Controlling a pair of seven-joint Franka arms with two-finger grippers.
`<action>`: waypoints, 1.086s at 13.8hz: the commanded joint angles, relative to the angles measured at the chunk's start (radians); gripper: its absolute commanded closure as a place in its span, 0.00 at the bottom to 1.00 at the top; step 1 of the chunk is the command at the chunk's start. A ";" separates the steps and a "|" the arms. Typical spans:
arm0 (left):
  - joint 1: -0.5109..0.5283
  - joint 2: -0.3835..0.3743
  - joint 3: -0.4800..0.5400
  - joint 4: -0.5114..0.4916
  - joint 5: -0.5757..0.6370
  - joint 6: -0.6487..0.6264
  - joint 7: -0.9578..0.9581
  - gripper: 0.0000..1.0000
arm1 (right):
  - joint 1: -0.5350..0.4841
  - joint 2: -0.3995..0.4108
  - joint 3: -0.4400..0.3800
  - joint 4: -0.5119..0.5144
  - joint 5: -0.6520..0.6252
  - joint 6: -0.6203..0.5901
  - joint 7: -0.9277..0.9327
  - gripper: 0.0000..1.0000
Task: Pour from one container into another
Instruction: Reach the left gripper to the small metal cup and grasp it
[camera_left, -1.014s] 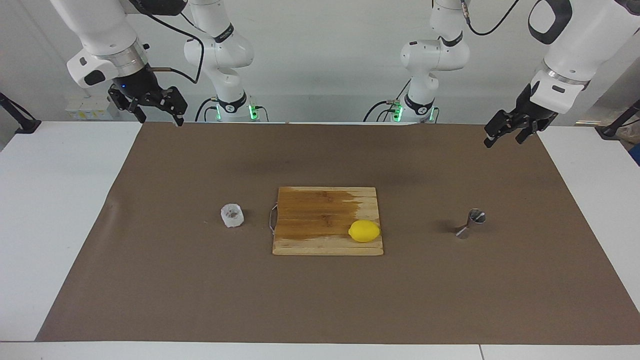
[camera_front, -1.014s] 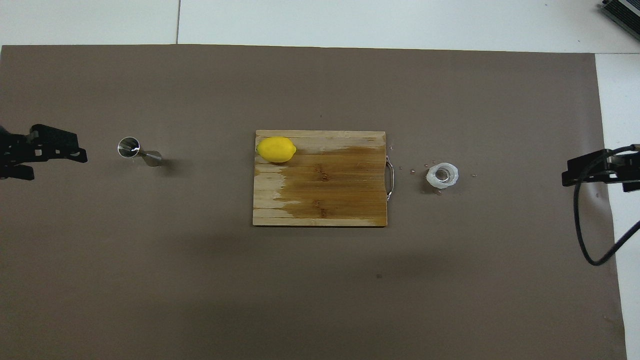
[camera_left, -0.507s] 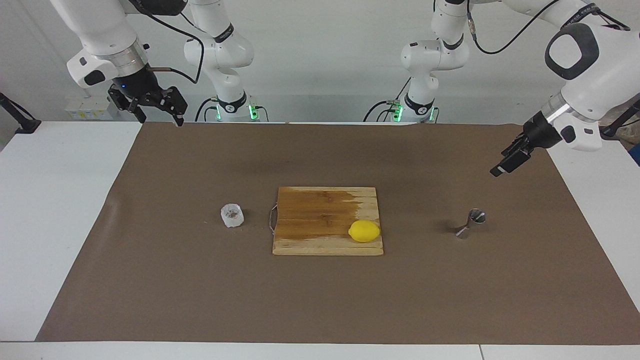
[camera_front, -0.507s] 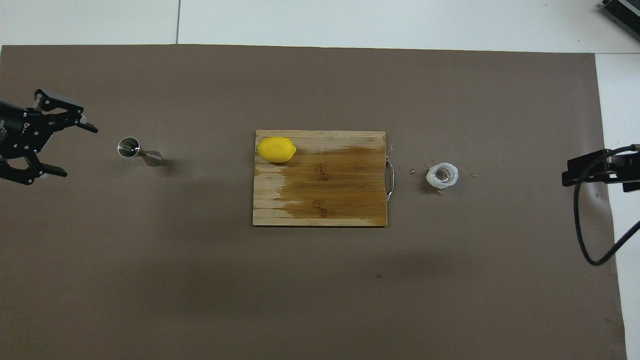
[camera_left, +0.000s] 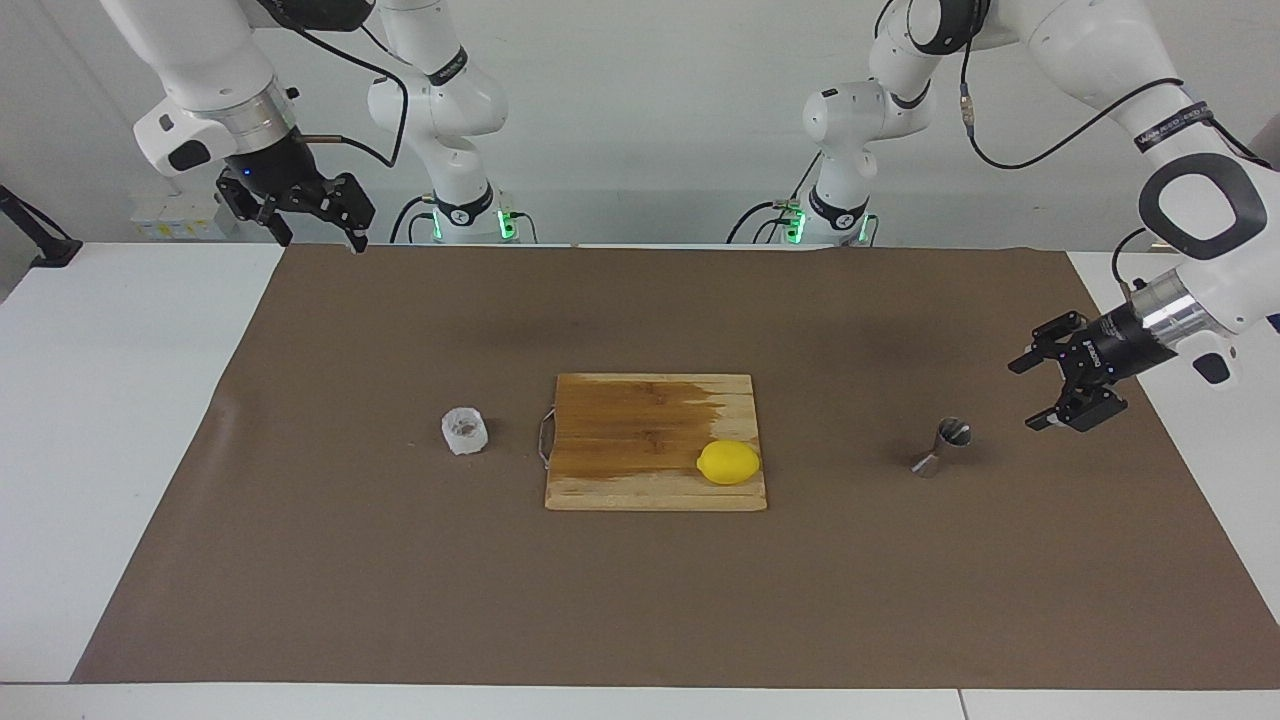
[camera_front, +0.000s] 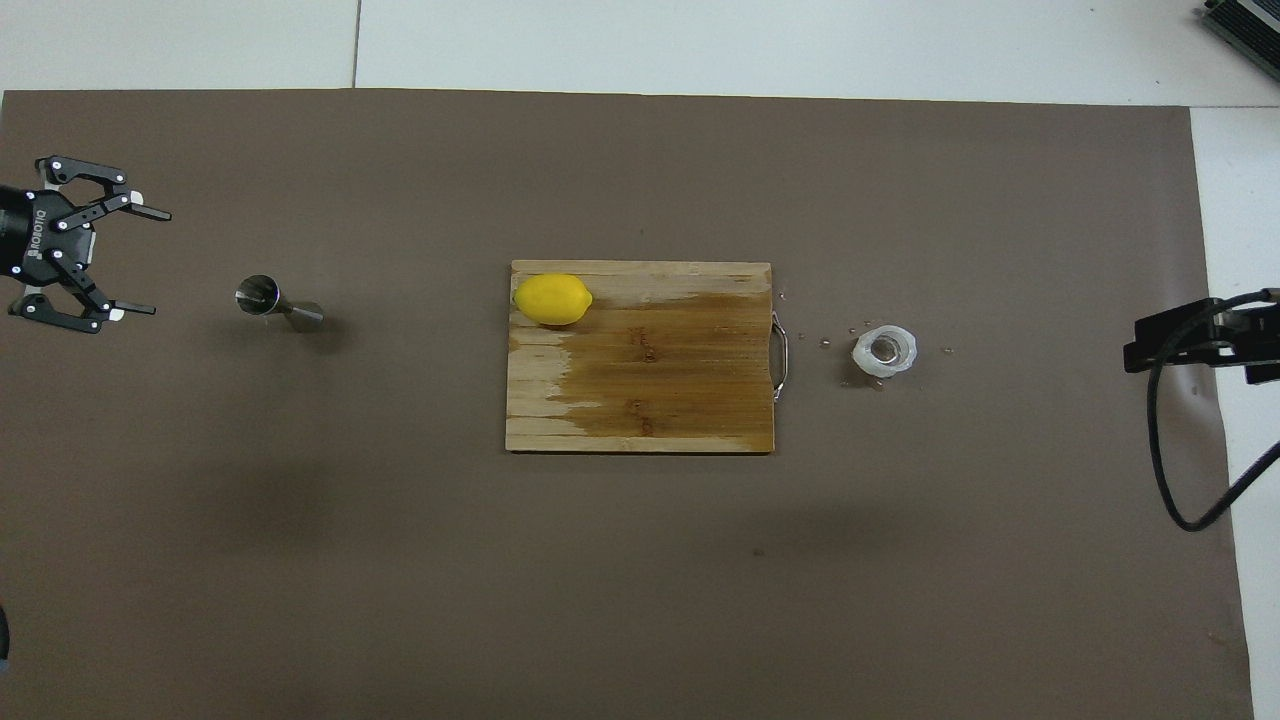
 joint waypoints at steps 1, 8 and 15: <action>0.019 0.079 -0.009 0.038 -0.037 -0.007 -0.065 0.00 | -0.006 -0.016 0.005 -0.015 -0.013 0.006 0.008 0.00; 0.012 0.037 -0.010 -0.302 -0.057 0.330 -0.049 0.00 | -0.006 -0.016 0.005 -0.016 -0.014 0.006 0.008 0.00; -0.047 -0.009 -0.018 -0.437 -0.259 0.448 -0.048 0.00 | -0.006 -0.016 0.005 -0.016 -0.013 0.006 0.008 0.00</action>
